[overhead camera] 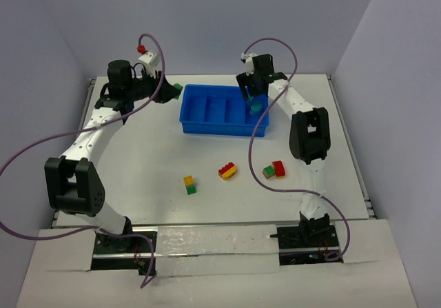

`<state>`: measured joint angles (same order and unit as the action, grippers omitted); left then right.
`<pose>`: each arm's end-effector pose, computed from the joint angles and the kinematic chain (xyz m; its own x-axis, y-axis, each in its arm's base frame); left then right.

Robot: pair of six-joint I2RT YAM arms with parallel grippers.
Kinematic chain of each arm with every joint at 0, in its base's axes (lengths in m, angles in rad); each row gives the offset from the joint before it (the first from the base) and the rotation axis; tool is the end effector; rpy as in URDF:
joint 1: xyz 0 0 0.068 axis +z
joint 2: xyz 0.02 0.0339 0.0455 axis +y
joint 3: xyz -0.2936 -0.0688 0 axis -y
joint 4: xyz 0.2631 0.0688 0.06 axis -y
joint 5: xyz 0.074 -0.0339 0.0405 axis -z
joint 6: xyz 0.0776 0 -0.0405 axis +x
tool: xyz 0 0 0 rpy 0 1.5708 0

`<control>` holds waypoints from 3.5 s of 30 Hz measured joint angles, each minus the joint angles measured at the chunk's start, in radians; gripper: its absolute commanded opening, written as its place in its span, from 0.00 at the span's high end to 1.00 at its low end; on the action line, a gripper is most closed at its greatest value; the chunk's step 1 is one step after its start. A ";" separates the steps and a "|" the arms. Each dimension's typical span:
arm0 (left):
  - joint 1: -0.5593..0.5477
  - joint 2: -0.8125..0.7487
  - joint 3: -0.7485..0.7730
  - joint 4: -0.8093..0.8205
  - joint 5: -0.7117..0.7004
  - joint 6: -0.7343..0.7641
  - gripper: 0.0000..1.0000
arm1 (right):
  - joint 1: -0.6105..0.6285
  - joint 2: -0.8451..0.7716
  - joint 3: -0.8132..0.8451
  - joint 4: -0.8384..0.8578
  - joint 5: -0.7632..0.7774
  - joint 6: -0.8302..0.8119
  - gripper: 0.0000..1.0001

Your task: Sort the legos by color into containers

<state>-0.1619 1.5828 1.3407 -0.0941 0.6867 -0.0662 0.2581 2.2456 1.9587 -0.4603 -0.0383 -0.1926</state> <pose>0.4064 -0.1162 0.3580 -0.3722 0.0090 -0.9281 0.6922 0.6688 -0.2711 0.5638 0.1519 0.2229 -0.5909 -0.3538 -0.7250 -0.4028 0.9081 -0.1149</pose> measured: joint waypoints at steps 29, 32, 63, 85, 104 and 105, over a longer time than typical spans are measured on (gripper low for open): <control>-0.196 0.482 0.316 0.061 -0.606 0.132 0.88 | -0.055 -0.386 -0.076 -0.025 -0.147 0.133 0.00; -0.209 0.508 0.330 0.069 -0.635 0.133 0.87 | -0.057 -0.383 -0.082 -0.034 -0.157 0.140 0.00; -0.237 0.657 0.420 0.076 -0.705 0.163 0.37 | -0.057 -0.349 -0.087 -0.034 -0.192 0.151 0.00; -0.235 0.498 0.432 -0.018 -0.574 0.170 0.19 | -0.061 -0.470 -0.282 -0.086 -0.252 0.011 0.00; -0.158 -0.059 -0.063 -0.166 -0.151 0.108 0.21 | 0.022 -0.720 -0.781 -0.464 -0.374 -0.365 0.24; -0.156 -0.062 -0.073 -0.166 -0.152 0.103 0.21 | 0.043 -0.724 -0.805 -0.463 -0.370 -0.350 0.26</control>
<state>-0.3182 1.5212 1.2676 -0.2600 0.5350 0.0368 0.3007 1.5220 1.1542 -0.9228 -0.4086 -0.5422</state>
